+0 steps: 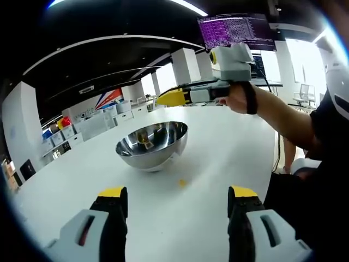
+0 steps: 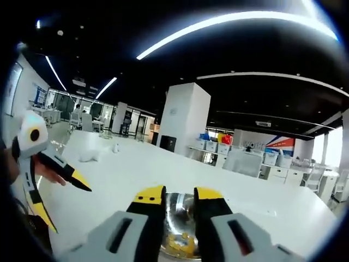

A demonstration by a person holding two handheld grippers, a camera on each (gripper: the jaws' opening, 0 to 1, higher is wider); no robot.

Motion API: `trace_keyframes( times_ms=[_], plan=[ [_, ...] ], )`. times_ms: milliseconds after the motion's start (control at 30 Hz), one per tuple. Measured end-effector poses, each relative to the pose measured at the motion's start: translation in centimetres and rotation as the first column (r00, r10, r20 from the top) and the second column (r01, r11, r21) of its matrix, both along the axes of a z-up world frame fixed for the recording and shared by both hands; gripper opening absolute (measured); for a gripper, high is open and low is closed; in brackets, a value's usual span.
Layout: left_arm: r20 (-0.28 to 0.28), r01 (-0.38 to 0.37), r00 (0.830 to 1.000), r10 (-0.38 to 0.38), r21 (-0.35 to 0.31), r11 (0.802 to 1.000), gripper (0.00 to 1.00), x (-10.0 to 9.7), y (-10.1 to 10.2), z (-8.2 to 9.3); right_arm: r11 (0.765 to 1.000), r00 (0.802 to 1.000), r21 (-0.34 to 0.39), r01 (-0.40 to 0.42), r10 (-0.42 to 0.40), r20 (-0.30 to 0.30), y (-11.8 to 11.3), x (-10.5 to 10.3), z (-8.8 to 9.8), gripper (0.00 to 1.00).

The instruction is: Pick up the QQ candy scattered on the table and place it into the stainless steel bowl on the table

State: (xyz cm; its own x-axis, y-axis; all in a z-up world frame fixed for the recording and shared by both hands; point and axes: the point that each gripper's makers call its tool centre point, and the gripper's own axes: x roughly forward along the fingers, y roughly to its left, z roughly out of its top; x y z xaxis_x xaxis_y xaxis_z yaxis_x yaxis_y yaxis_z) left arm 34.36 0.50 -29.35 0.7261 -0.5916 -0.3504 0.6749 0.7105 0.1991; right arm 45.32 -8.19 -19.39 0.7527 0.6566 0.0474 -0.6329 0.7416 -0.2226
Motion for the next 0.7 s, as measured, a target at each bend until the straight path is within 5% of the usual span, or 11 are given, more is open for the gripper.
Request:
trace_keyframes(
  times_ms=[333,633,700],
  plan=[
    [0.002,0.001,1.000,-0.001,0.005,1.000,0.75,-0.1,0.0,0.1,0.996,0.997,0.044,-0.081,0.082,-0.011,1.6,-2.9,0.4,0.20],
    [0.004,0.002,1.000,-0.002,0.005,1.000,0.75,0.0,0.0,0.2,0.987,0.983,-0.013,-0.158,0.156,-0.096,4.2,-4.8,-4.2,0.20],
    [0.005,0.002,1.000,-0.002,0.004,1.000,0.75,0.0,0.0,0.2,0.981,0.970,-0.008,-0.194,0.191,-0.154,4.8,-5.4,-5.8,0.20]
  ],
)
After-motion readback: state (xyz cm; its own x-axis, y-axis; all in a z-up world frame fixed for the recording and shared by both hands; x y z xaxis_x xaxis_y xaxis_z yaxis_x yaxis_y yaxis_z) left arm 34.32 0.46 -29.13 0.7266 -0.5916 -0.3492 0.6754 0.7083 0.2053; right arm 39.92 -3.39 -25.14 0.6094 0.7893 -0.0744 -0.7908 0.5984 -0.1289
